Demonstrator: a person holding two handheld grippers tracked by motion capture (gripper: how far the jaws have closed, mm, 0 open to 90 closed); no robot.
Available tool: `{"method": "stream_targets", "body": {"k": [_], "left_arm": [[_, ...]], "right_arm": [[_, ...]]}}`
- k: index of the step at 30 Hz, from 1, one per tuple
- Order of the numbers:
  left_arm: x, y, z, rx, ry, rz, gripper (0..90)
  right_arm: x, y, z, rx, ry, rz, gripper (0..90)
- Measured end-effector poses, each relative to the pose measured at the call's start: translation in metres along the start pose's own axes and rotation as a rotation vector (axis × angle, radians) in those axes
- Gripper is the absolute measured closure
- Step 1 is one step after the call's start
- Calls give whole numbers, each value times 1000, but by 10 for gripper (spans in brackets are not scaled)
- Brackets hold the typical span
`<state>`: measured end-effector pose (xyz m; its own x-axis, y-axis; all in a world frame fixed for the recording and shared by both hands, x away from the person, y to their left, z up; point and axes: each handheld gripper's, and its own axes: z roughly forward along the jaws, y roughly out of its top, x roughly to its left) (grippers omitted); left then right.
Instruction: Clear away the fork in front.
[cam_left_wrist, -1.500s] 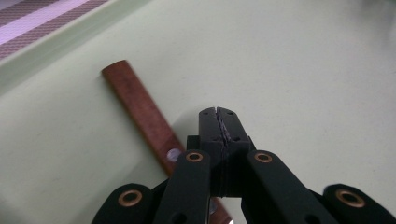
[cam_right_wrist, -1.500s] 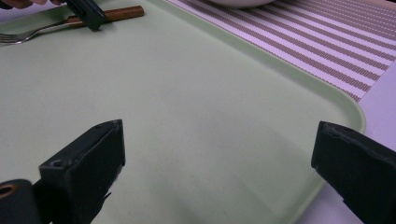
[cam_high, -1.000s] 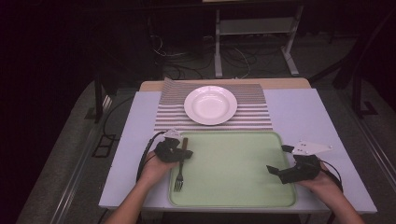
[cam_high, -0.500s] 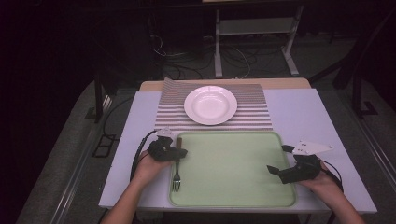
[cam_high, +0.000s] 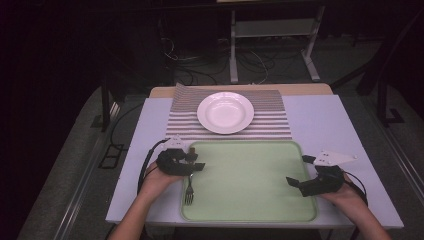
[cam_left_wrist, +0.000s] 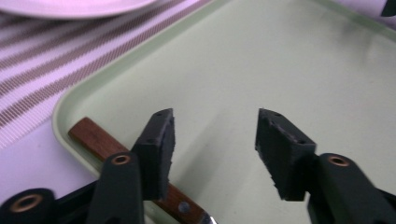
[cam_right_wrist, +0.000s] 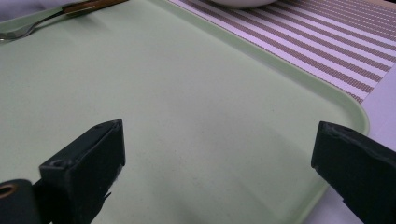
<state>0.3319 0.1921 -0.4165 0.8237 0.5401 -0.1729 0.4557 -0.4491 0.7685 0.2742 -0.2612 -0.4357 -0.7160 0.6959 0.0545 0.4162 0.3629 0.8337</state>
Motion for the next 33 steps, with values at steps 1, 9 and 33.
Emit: {"method": "stream_targets", "body": {"k": [1,9,33], "left_arm": [[-2,0,-3,-14,-1,8,433],[-15,-1,-18,-86,14,33,208],[-12,-20,-25,-70,51,27,0]], "right_arm": [[0,0,0,0,0,2,31],[0,1,-4,-8,6,11,30],[0,1,-7,-12,9,7,30]]}}
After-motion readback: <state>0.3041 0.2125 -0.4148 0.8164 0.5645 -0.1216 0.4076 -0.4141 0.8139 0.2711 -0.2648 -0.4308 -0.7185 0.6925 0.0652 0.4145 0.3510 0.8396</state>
